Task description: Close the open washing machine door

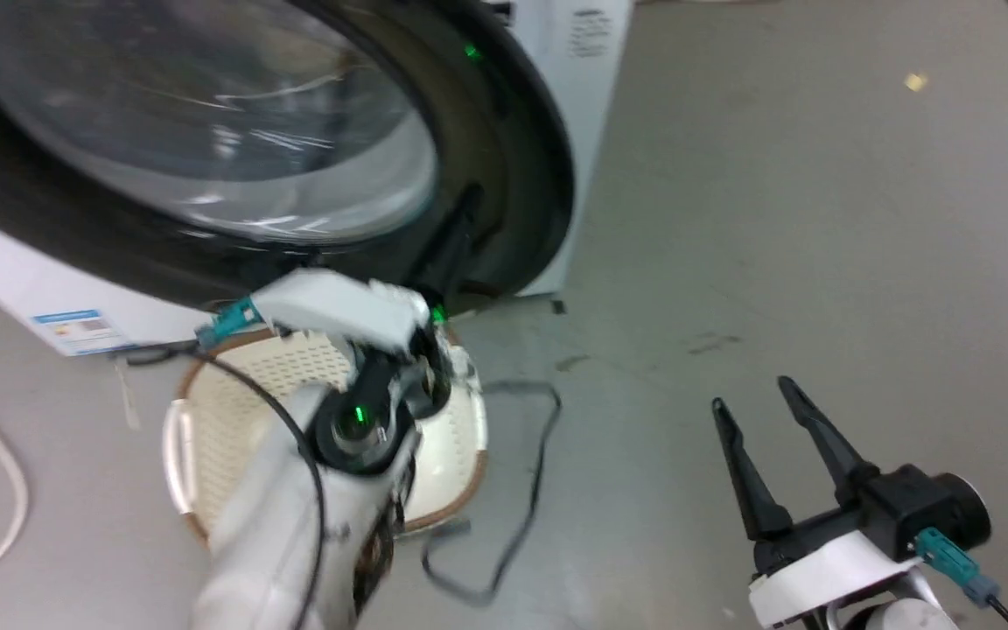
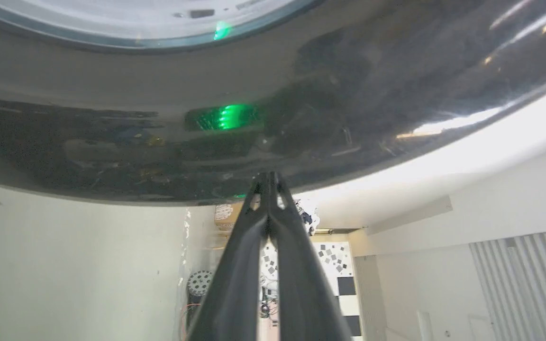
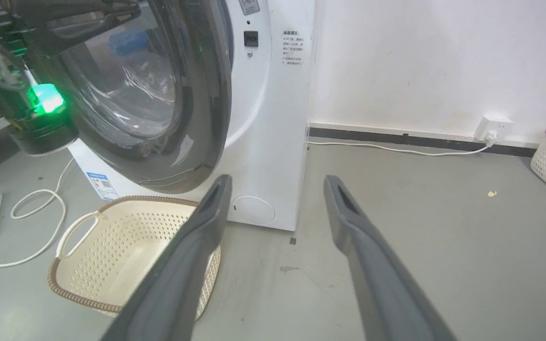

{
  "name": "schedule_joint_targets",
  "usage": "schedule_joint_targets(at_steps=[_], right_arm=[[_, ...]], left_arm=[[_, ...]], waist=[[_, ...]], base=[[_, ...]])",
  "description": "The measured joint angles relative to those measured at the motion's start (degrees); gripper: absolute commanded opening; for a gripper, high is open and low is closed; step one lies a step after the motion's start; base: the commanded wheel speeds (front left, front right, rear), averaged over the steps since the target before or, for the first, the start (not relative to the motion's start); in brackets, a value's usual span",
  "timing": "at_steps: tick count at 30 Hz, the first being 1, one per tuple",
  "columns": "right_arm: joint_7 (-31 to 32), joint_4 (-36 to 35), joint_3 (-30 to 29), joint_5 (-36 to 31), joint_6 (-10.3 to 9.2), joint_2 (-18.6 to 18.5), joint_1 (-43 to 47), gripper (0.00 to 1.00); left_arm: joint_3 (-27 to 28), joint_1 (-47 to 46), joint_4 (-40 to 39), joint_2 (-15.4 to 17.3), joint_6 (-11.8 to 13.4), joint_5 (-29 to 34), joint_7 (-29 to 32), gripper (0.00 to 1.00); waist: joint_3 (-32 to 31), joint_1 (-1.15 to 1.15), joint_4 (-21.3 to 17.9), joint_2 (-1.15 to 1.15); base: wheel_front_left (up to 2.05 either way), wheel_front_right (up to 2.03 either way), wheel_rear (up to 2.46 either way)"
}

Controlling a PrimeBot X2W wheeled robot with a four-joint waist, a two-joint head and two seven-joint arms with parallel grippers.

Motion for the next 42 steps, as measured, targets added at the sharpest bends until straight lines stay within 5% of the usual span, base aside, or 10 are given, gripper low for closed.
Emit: schedule_joint_targets(at_steps=[1, 2, 8, 14, 18, 25, 36, 37, 38, 42], right_arm=[[0.0, -0.1, -0.2, -0.1, 0.0, 0.0, 0.3, 1.0], [0.0, -0.2, -0.4, -0.2, 0.0, -0.1, 0.6, 1.0], [0.0, -0.8, -1.5, -0.2, 0.0, -0.4, 3.2, 1.0], [0.0, -1.9, -2.7, -0.3, 0.01, -1.0, 5.3, 1.0], [0.0, -2.1, -3.6, -0.4, 0.0, -1.1, 7.0, 1.0], [0.0, -2.3, -2.8, 0.2, 0.0, -1.0, 8.7, 1.0], [0.0, -1.5, -3.3, 1.3, 0.01, -0.5, 9.0, 1.0], [0.0, -1.5, -3.3, 1.3, 0.01, -0.5, 9.0, 0.36], [0.0, -1.6, -3.2, 1.3, 0.01, -0.4, 9.0, 0.0], [0.0, -2.7, -2.6, 1.3, 0.01, -1.5, 7.9, 0.0]], left_arm=[[-0.5, 1.8, -1.8, 0.3, 0.0, 1.4, -0.1, 0.58], [-0.9, 3.7, -3.7, 0.9, 0.0, 3.0, -0.5, 1.0], [-5.9, 15.5, -14.5, 10.1, 0.0, 18.8, -7.4, 1.0], [-7.8, 23.0, -15.1, 18.7, 0.5, 39.7, -15.3, 1.0], [2.7, 27.2, -17.4, 16.7, 7.1, 55.2, -15.5, 1.0], [9.9, 36.1, -25.3, 11.6, 8.3, 78.7, -15.5, 1.0], [12.1, 42.4, -28.2, 7.2, 7.3, 88.9, -15.6, 1.0], [12.1, 42.4, -28.2, 7.2, 7.3, 88.9, -15.6, 1.0], [12.5, 42.5, -28.4, 6.8, 6.9, 89.5, -15.6, 1.0], [12.5, 42.4, -28.4, 6.3, 6.1, 91.4, -15.5, 1.0]], waist=[[-0.5, 0.0, 0.8, 0.0], [-1.1, 0.0, 1.5, 0.0], [-5.2, 0.0, 6.1, 0.0], [-9.0, -0.01, 11.1, 0.0], [-11.2, -0.01, 14.2, 0.0], [-13.9, 0.0, 18.6, 0.0], [-14.2, 0.01, 20.0, 0.0], [-14.2, 0.01, 20.0, 0.0], [-13.8, 0.0, 20.0, 0.0], [-12.0, 0.01, 20.5, 0.0]], base=[[0.0, 0.0, 0.0], [0.0, 0.0, 0.0], [0.0, 0.0, 0.0], [0.0, 0.0, 0.0], [0.0, 0.0, 0.0], [0.0, 0.0, 0.0], [0.0, 0.0, 0.0], [0.0, 0.0, 0.0], [0.0, 0.0, 0.0], [0.0, 0.0, 0.0]])
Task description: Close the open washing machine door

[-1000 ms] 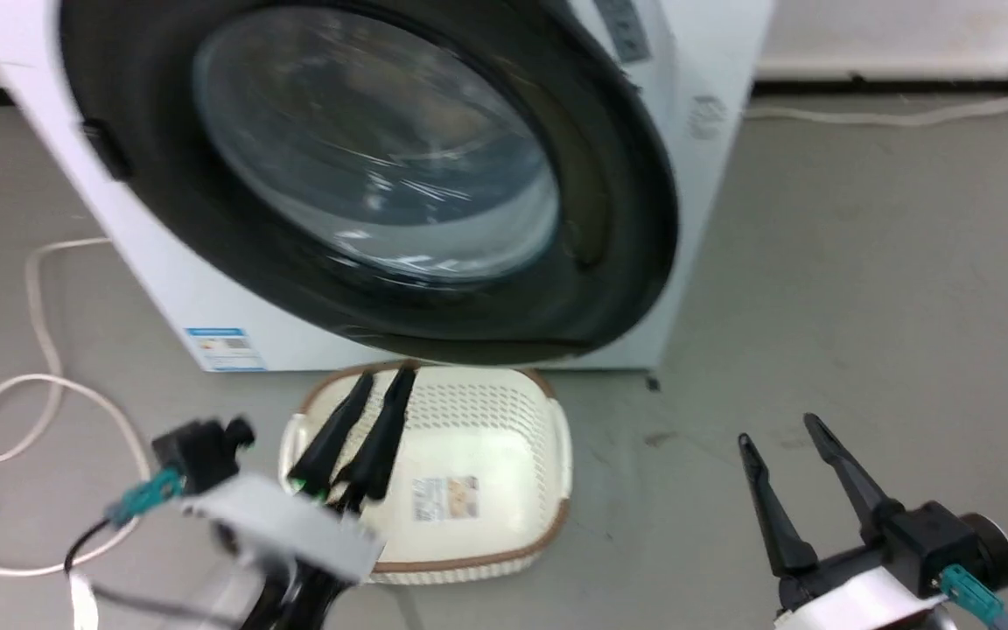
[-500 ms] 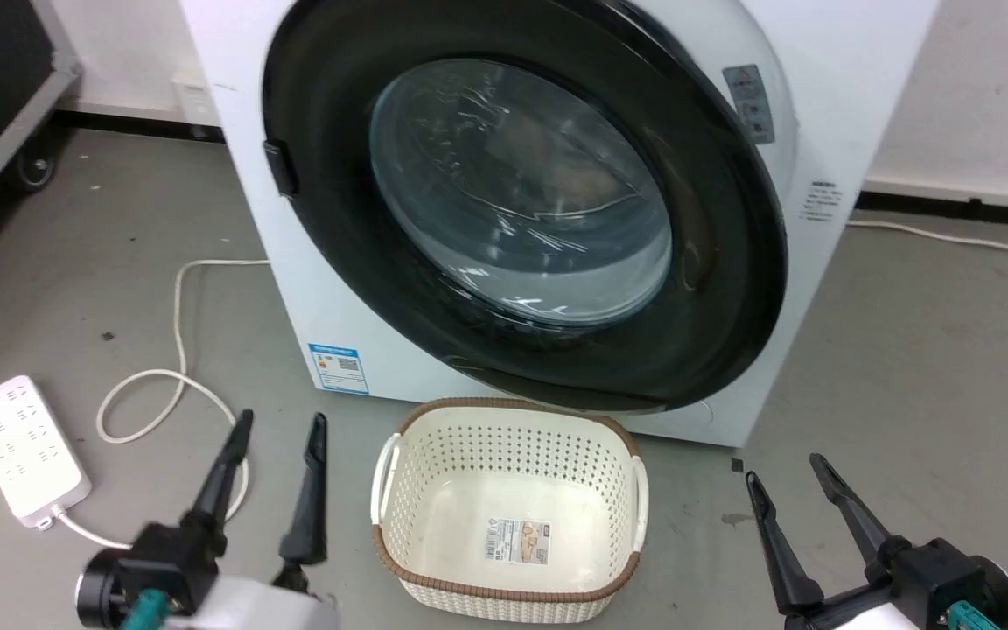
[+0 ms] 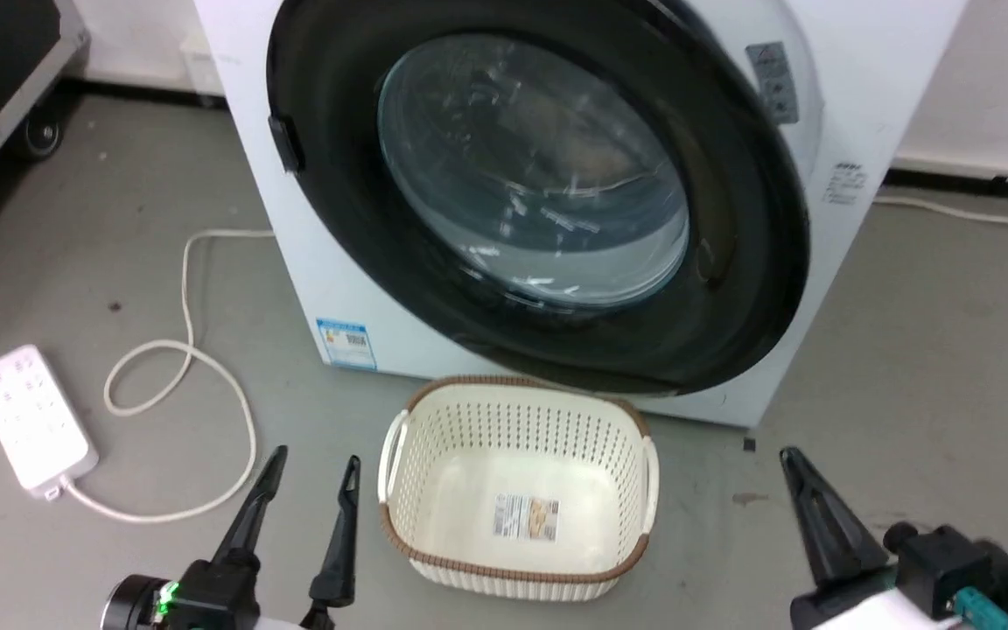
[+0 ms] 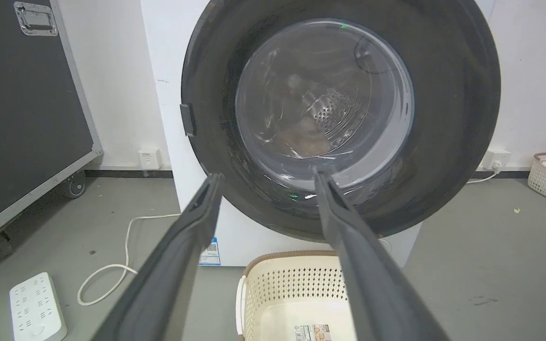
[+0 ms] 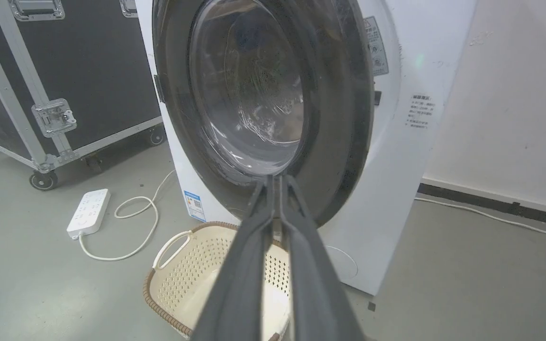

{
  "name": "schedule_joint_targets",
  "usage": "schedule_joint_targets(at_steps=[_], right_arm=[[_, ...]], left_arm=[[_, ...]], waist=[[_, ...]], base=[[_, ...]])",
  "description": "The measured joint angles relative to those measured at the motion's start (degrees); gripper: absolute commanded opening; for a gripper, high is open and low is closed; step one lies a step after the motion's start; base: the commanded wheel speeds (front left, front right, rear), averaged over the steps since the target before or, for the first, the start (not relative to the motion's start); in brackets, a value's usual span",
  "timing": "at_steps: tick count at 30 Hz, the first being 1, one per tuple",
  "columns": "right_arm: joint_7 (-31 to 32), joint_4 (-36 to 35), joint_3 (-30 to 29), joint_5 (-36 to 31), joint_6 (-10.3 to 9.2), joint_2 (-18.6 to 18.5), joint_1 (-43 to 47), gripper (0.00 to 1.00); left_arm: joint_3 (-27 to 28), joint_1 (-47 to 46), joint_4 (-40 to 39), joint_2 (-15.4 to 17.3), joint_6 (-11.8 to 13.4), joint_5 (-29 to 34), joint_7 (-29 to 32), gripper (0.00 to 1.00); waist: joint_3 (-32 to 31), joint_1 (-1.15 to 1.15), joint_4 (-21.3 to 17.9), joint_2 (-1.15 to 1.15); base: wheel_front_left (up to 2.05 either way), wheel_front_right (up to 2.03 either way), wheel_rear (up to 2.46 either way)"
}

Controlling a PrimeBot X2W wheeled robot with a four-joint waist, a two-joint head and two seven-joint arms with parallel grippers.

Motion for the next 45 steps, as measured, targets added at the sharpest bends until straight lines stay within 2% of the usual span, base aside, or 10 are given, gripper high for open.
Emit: schedule_joint_targets(at_steps=[2, 4, 5, 16, 28, 41, 42, 43, 44, 45], right_arm=[[0.0, -0.1, 0.5, 0.0, 0.0, -0.9, -0.7, 0.0], [1.0, -0.2, 2.9, 0.4, 0.0, -4.5, -4.6, 0.0], [7.5, -0.5, 8.4, 7.2, 0.0, -12.1, -15.8, 0.0], [17.2, 6.2, 9.0, 19.2, 0.18, -23.4, -34.1, 0.0], [22.5, 21.6, 3.0, 21.5, 0.13, -24.9, -51.0, 0.0], [18.8, 30.3, 1.9, 18.1, 0.6, -21.3, -54.1, 0.0], [17.5, 30.4, 2.6, 18.4, 0.46, -21.1, -53.7, 0.18], [17.5, 30.4, 2.6, 18.4, 0.46, -21.1, -53.7, 0.18], [15.9, 30.1, 3.6, 19.6, 0.18, -20.7, -52.4, 1.0], [15.9, 30.1, 3.6, 19.6, 0.18, -20.7, -52.4, 1.0]], left_arm=[[0.0, -0.2, 0.0, -0.3, 0.0, 0.4, 0.0, 1.0], [-0.3, -1.6, 0.1, -1.3, -0.5, 1.4, 0.0, 1.0], [-0.7, -4.8, 0.1, -3.3, -0.9, 2.0, 0.0, 1.0], [-1.2, -9.5, 0.0, -5.3, -1.5, 2.0, 0.0, 1.0], [-1.7, -11.3, -0.4, -6.1, -1.0, 1.1, 0.0, 1.0], [-1.8, -11.7, 0.0, -6.1, 0.0, -0.1, 0.0, 1.0], [-1.6, -11.7, 0.4, -6.1, 0.0, -0.1, 0.0, 1.0], [-1.6, -11.7, 0.4, -6.1, 0.0, -0.1, 0.0, 1.0], [-1.2, -11.7, 1.2, -6.2, 0.0, -0.7, 0.0, 1.0], [-1.2, -11.7, 1.2, -6.2, 0.0, -0.7, 0.0, 1.0]], waist=[[0.6, 0.0, 0.2, 0.0], [2.9, 0.0, 1.0, 0.0], [8.2, 0.01, 3.1, 0.0], [16.4, 0.02, 8.1, 0.0], [21.0, 0.01, 11.5, 0.0], [19.4, 0.0, 10.9, 0.0], [18.3, 0.0, 10.4, 0.0], [18.3, 0.0, 10.4, 0.0], [16.9, 0.0, 9.9, 0.0], [16.9, 0.0, 9.9, 0.0]], base=[[0.0, 0.0, 0.0], [0.0, 0.0, 0.0], [0.0, 0.0, 0.0], [0.0, 0.0, 0.0], [0.0, 0.0, 0.0], [0.0, 0.0, 0.0], [0.0, 0.0, 0.0], [0.0, 0.0, 0.0], [0.0, 0.0, 0.0], [0.0, 0.0, 0.0]])
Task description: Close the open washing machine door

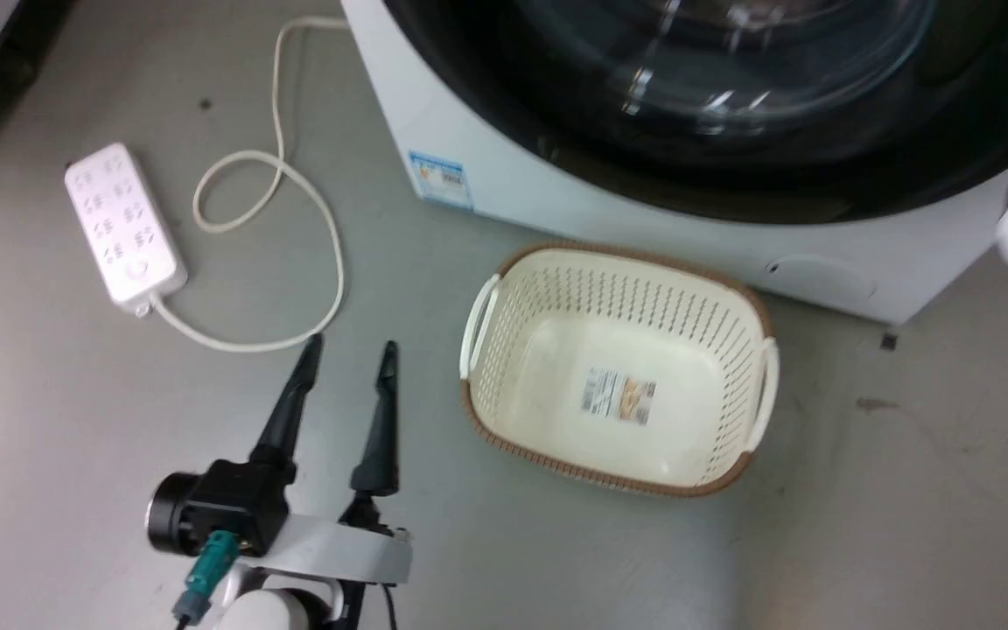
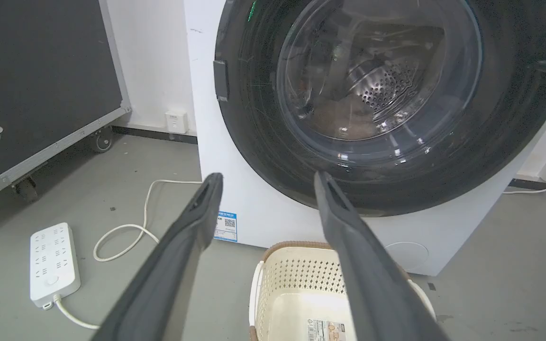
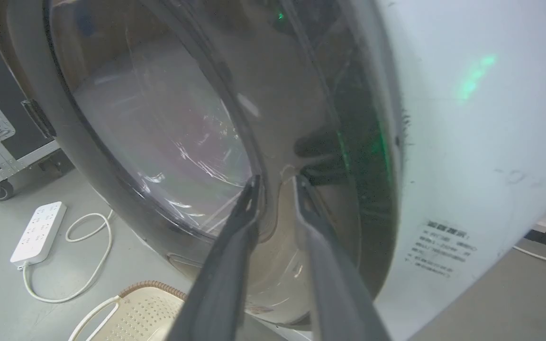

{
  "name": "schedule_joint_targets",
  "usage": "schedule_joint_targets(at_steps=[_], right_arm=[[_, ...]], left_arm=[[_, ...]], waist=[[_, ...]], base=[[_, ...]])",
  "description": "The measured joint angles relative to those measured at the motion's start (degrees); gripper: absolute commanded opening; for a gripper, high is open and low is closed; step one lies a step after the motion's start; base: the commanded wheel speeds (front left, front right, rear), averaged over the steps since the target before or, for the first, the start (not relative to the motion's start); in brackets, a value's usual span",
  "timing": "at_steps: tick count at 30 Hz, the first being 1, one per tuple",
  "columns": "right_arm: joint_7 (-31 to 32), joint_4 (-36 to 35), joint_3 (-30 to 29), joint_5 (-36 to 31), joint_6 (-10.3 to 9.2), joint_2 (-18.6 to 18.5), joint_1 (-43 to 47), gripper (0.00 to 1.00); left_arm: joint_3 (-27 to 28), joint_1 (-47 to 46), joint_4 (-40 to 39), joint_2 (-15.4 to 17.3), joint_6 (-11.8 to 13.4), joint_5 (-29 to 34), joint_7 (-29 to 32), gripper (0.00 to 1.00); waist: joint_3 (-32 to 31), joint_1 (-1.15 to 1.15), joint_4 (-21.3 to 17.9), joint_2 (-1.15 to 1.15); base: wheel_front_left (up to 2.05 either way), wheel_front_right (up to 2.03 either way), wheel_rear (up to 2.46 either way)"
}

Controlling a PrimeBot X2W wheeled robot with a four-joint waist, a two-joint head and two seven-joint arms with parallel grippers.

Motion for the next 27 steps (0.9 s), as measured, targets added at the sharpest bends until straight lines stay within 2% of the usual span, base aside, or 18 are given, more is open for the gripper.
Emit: schedule_joint_targets(at_steps=[3, 4, 5, 6, 10, 11, 12, 13, 14, 15, 16, 19, 20, 21, 22, 27], right_arm=[[-3.6, -1.9, 2.2, 0.7, -0.09, 0.6, 5.2, 1.0], [-6.5, -3.6, 3.4, 0.5, -0.09, 0.8, 9.9, 1.0], [-6.5, -3.6, 3.4, 0.5, -0.09, 0.8, 9.9, 1.0], [-9.8, -6.1, 4.0, -1.0, -0.09, 0.9, 14.7, 1.0], [-12.9, -10.6, 2.3, -3.1, -0.09, 2.8, 21.3, 1.0], [-13.8, -13.9, 0.8, -5.6, -0.1, 4.7, 25.6, 1.0], [-13.8, -13.9, 0.8, -5.6, -0.1, 4.7, 25.6, 1.0], [-14.1, -16.7, -1.2, -7.4, -0.09, 7.2, 29.6, 1.0], [-14.1, -16.7, -1.2, -7.4, -0.09, 7.2, 29.6, 1.0], [-14.3, -19.4, -3.3, -9.6, -0.1, 9.7, 33.4, 1.0], [-14.3, -19.4, -3.3, -9.6, -0.1, 9.7, 33.4, 1.0], [-14.4, -23.5, -6.4, -13.1, -0.1, 13.2, 38.2, 1.0], [-14.4, -25.9, -8.2, -15.2, -0.1, 15.8, 41.0, 1.0], [-14.4, -25.9, -8.2, -15.2, -0.1, 15.8, 41.0, 1.0], [-14.4, -27.5, -9.3, -16.7, -0.1, 18.3, 43.8, 1.0], [-14.4, -28.2, -11.3, -19.7, -0.09, 21.6, 49.4, 1.0]], left_arm=[[1.1, 0.5, 1.1, 0.0, -0.4, -1.7, 0.0, 1.0], [1.6, 1.2, 2.3, 0.0, -0.6, -1.8, 0.0, 1.0], [1.6, 1.2, 2.3, 0.0, -0.6, -1.8, 0.0, 1.0], [2.2, 2.1, 3.4, 0.0, -0.9, -1.4, 0.0, 1.0], [3.1, 3.3, 4.3, 0.0, -1.4, -0.9, 0.0, 1.0], [3.5, 4.0, 4.5, 0.2, -1.6, -0.2, 0.0, 1.0], [3.5, 4.0, 4.5, 0.2, -1.6, -0.2, 0.0, 1.0], [4.1, 4.9, 5.1, 0.2, -1.6, 0.2, 0.0, 1.0], [4.1, 4.9, 5.1, 0.2, -1.6, 0.2, 0.0, 1.0], [4.3, 5.6, 5.5, 0.2, -2.1, 0.2, 0.0, 1.0], [4.3, 5.6, 5.5, 0.2, -2.1, 0.2, 0.0, 1.0], [4.7, 6.2, 5.8, 0.2, -2.6, 0.3, 0.0, 1.0], [4.7, 6.8, 5.9, 0.4, -2.9, 0.8, 0.0, 1.0], [4.7, 6.8, 5.9, 0.4, -2.9, 0.8, 0.0, 1.0], [4.7, 7.3, 6.4, 0.5, -3.1, 1.1, 0.0, 1.0], [4.7, 8.3, 7.4, 0.5, -3.5, 1.3, 0.0, 1.0]], waist=[[-2.5, 0.0, -0.9, 0.0], [-4.3, -0.01, -1.7, 0.0], [-4.3, -0.01, -1.7, 0.0], [-6.2, -0.01, -2.5, 0.0], [-9.0, -0.02, -3.9, 0.0], [-10.6, -0.02, -5.1, 0.0], [-10.6, -0.02, -5.1, 0.0], [-12.0, -0.02, -6.3, 0.0], [-12.0, -0.02, -6.3, 0.0], [-13.4, -0.02, -7.4, 0.0], [-13.4, -0.02, -7.4, 0.0], [-15.1, -0.02, -9.0, 0.0], [-16.0, -0.01, -9.9, 0.0], [-16.0, -0.01, -9.9, 0.0], [-16.6, -0.01, -10.7, 0.0], [-17.9, -0.01, -11.9, 0.0]], base=[[0.0, 0.0, 0.0], [0.0, 0.0, 0.0], [0.0, 0.0, 0.0], [0.0, 0.0, 0.0], [0.0, 0.0, 0.0], [0.0, 0.0, 0.0], [0.0, 0.0, 0.0], [0.0, 0.0, 0.0], [0.0, 0.0, 0.0], [0.0, 0.0, 0.0], [0.0, 0.0, 0.0], [0.0, 0.0, 0.0], [0.0, 0.0, 0.0], [0.0, 0.0, 0.0], [0.0, 0.0, 0.0], [0.0, 0.0, 0.0]])
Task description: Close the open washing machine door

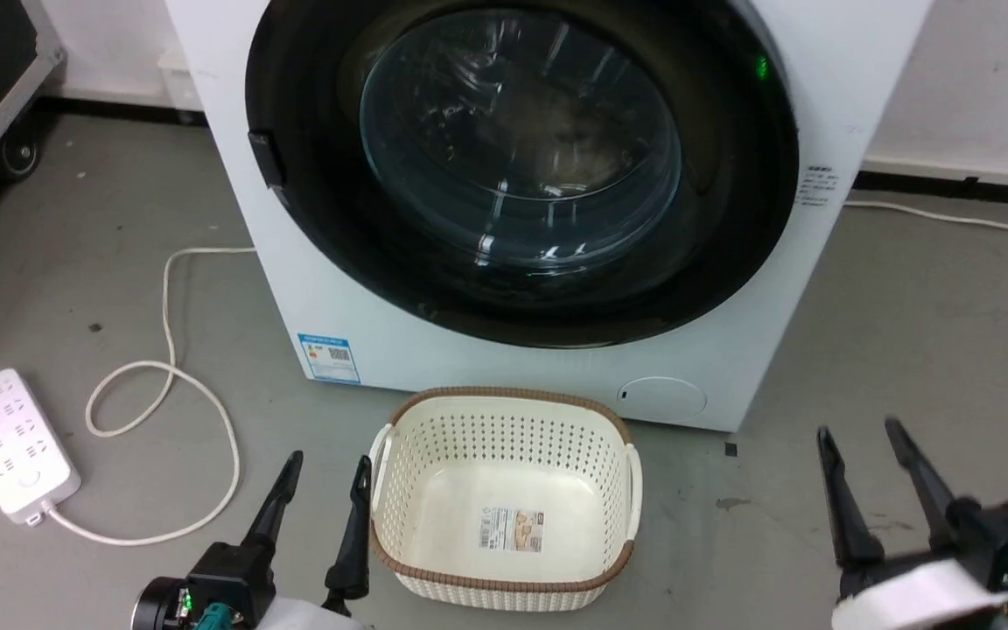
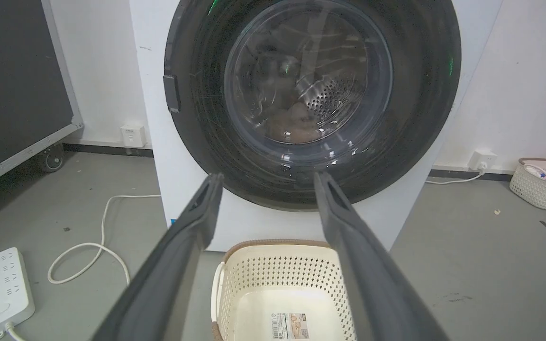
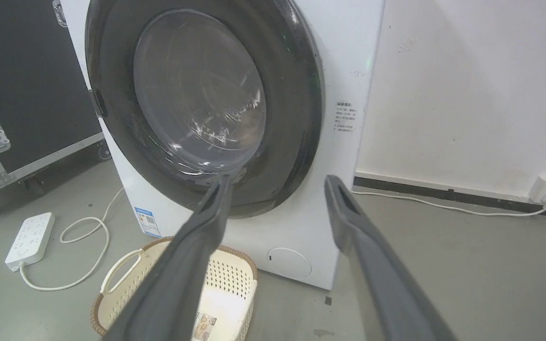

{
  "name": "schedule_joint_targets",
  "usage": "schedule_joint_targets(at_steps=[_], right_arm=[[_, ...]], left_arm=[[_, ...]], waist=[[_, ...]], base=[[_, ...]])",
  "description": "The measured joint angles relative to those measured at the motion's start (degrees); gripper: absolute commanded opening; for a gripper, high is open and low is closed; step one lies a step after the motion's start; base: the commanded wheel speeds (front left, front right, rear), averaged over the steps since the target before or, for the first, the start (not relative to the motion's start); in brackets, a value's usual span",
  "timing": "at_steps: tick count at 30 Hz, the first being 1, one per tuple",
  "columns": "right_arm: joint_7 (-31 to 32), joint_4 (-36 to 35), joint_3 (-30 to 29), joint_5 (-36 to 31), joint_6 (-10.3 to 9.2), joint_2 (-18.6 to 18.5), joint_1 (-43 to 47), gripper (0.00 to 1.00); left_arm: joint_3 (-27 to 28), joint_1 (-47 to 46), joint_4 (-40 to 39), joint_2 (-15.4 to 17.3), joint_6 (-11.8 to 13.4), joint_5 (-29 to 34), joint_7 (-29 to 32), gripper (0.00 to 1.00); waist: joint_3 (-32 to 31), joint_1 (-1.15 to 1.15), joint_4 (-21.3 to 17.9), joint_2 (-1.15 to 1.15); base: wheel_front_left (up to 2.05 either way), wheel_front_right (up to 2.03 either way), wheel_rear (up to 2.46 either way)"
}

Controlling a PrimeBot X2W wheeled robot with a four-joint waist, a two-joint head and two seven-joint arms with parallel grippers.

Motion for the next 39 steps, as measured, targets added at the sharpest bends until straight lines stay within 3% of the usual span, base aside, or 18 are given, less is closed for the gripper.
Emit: schedule_joint_targets(at_steps=[10, 11, 39], right_arm=[[0.0, 0.8, -0.5, -1.7, -0.01, 1.0, 3.0, 1.0], [0.0, 0.9, -0.4, -1.5, 0.0, 1.0, 3.0, 0.0], [2.6, 0.0, 0.3, -1.9, 0.0, 1.0, 2.9, 0.0]], left_arm=[[-0.4, 0.4, 1.7, 0.5, -0.6, 0.6, 0.0, 1.0], [-0.5, 0.3, 1.9, 0.5, -0.5, 0.6, 0.1, 0.0], [0.5, 0.3, 0.7, 0.5, 0.2, 1.5, 2.7, 0.0]], waist=[[-1.4, 0.0, -0.6, 0.0], [-1.5, 0.0, -0.6, 0.0], [-1.3, 0.01, -1.3, 0.0]], base=[[0.0, 0.0, 0.0], [0.0, 0.0, 0.0], [0.0, 0.0, 0.0]])
